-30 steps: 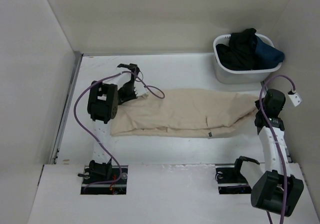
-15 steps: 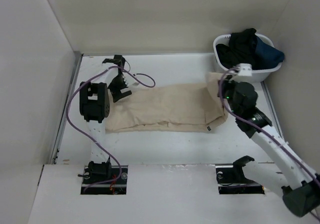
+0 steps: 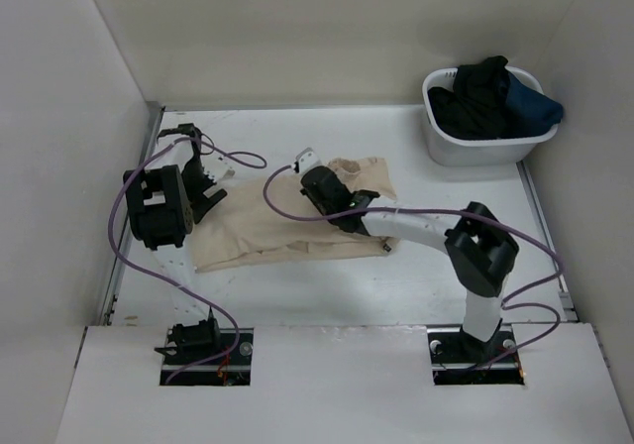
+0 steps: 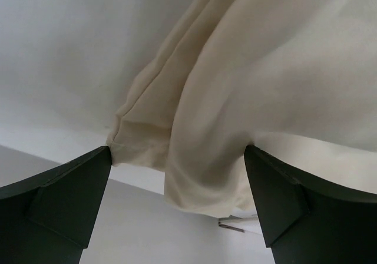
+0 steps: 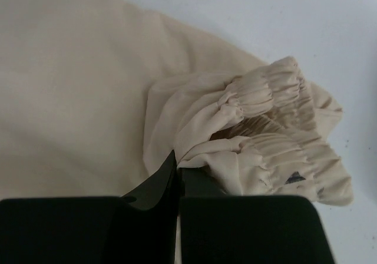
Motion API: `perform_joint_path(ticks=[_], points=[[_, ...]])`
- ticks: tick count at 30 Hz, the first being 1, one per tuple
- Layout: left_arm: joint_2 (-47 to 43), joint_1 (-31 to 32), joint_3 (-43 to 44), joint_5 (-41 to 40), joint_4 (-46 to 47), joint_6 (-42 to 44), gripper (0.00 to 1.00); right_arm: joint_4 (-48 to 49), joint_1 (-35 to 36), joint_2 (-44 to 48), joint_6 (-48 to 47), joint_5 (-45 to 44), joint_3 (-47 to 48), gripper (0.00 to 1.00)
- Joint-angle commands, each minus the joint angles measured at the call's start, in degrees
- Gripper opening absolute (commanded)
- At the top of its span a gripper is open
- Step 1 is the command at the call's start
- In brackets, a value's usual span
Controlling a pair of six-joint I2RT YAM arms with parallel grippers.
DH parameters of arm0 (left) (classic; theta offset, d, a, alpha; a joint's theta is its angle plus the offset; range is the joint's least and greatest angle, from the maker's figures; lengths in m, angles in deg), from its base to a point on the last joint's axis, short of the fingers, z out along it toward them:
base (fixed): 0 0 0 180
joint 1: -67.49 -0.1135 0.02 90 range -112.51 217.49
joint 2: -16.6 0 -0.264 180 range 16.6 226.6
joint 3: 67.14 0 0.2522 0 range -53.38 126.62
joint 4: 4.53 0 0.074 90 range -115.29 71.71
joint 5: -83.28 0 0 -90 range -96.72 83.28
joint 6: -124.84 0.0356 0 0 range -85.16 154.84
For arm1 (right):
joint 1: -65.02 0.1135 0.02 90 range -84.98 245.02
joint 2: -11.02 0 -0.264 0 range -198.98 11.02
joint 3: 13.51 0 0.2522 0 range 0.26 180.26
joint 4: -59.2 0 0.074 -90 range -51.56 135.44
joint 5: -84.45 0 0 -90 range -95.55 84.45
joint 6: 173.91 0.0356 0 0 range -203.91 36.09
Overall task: Fold and stack the trousers
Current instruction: Fold the trousers
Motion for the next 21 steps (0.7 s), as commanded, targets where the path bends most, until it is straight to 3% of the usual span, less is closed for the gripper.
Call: perform_joint_path(ticks=[1, 3, 5, 7, 8, 11, 14, 17, 21], points=[[-3.2, -1.3, -0.5, 1.5, 1.2, -2.9, 1.00, -2.3, 3.1, -1.8, -2.3, -8.0, 6.1, 0.00], [-3.6, -2.5, 0.0, 1.5, 1.2, -3.4, 1.00, -2.8, 3.9, -2.9, -3.5, -8.6, 7.0, 0.00], [-4.4, -3.5, 1.0, 1.5, 0.9, -3.8, 1.00, -2.8, 5.0, -3.3, -6.4, -7.1, 7.1, 0.06], [-5.3, -4.9, 1.8, 1.9, 0.9, -4.2, 1.00, -2.4, 7.3, -3.4, -12.4, -3.5, 6.5, 0.31], [-5.7, -5.6, 2.0, 2.7, 1.1, -4.4, 1.00, -2.0, 8.7, -3.3, -16.0, -1.8, 6.1, 0.38], [-5.2, -6.4, 2.7, 3.7, 0.8, -5.4, 1.00, 0.3, 13.2, -3.4, -25.7, 4.3, 5.1, 0.47], [-5.7, -6.4, 4.2, 4.1, 1.7, -7.3, 1.00, 0.9, 14.2, -3.0, -26.7, 8.9, 5.9, 0.62], [-7.9, -6.8, 9.2, 7.9, 3.5, -10.3, 1.00, 1.0, 14.3, -0.8, -24.3, 15.8, 6.2, 0.69], [-10.3, -6.8, 15.8, 12.3, 6.8, -13.9, 1.00, 1.2, 15.8, 2.2, -20.0, 21.3, 7.0, 0.69]])
